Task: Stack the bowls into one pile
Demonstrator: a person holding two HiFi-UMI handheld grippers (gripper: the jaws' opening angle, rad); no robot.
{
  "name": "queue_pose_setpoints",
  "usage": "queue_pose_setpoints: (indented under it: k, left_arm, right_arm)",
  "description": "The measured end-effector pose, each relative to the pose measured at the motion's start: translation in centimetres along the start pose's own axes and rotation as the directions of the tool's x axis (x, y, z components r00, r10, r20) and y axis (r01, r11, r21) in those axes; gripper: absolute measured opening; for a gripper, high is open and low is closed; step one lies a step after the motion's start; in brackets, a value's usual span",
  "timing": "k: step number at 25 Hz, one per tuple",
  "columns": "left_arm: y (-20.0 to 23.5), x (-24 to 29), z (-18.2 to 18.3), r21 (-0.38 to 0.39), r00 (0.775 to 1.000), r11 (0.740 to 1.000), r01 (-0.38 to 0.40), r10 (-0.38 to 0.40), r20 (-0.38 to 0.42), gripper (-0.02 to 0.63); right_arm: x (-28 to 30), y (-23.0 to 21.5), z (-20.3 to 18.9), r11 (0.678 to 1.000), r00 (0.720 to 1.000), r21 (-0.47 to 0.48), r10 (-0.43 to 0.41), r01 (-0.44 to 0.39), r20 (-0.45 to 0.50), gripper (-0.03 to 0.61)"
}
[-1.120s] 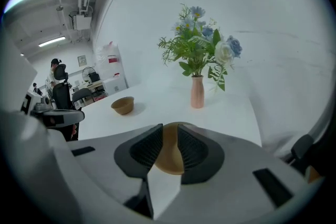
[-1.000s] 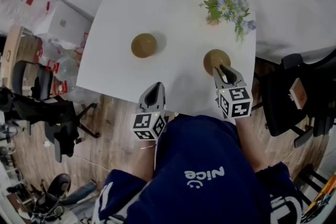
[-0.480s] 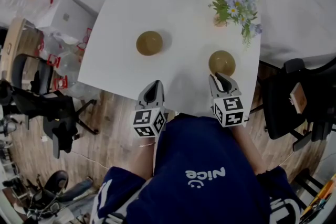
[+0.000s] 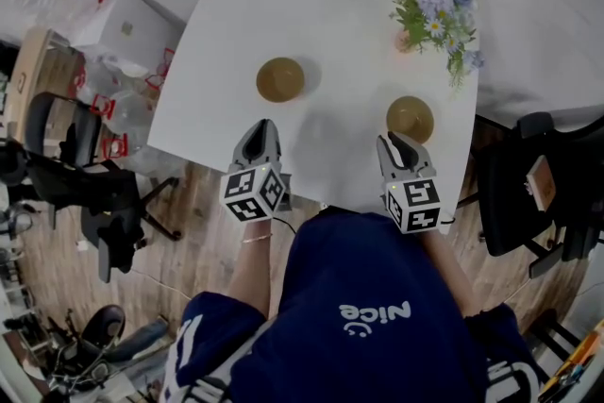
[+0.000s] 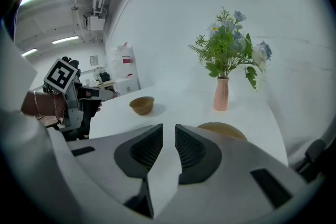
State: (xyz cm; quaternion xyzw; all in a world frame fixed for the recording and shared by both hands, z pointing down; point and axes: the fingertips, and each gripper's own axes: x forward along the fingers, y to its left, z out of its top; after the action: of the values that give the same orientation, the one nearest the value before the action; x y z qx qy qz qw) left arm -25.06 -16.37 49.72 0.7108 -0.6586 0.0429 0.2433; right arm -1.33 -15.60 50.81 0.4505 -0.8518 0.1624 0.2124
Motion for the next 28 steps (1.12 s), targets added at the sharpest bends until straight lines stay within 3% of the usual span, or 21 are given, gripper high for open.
queue_pose_setpoints:
  k: [3, 5, 7, 10, 21, 28]
  left_arm:
    - [1.0, 0.9, 1.4, -0.050, 1.000, 0.999, -0.004, 0.005, 0.028, 0.023]
    - [1.6, 1.7, 2.0, -0.047, 1.000, 0.999, -0.008, 0.009, 0.029, 0.042]
    - [2.2, 2.7, 2.4, -0.040, 1.000, 0.999, -0.011, 0.011, 0.013, 0.102]
    - [3.5, 4.3, 2.6, -0.028, 0.999, 0.999, -0.038, 0.038, -0.011, 0.112]
    - [6.1, 9.5, 0.5, 0.041, 0.977, 0.995, -0.095, 0.101, -0.187, 0.124]
    - [7.5, 12.2, -0.9, 0.018, 0.953, 0.990, -0.141, 0.141, -0.267, 0.124]
  right_arm:
    - [0.1, -0.2, -0.2, 1.000, 1.000, 0.003, -0.008, 0.008, -0.006, 0.089]
    - [0.1, -0.3, -0.2, 1.000, 1.000, 0.007, -0.014, 0.014, -0.009, 0.087]
    - [0.1, -0.4, -0.2, 1.000, 1.000, 0.010, -0.019, 0.019, -0.010, 0.087]
    - [0.0, -0.6, -0.2, 1.000, 1.000, 0.014, -0.023, 0.023, -0.009, 0.087]
    - [-0.2, -1.9, -0.4, 0.997, 0.998, 0.041, -0.061, 0.061, -0.016, 0.087]
    - [-0.2, -2.9, -1.0, 0.994, 0.996, 0.068, -0.083, 0.086, -0.036, 0.087]
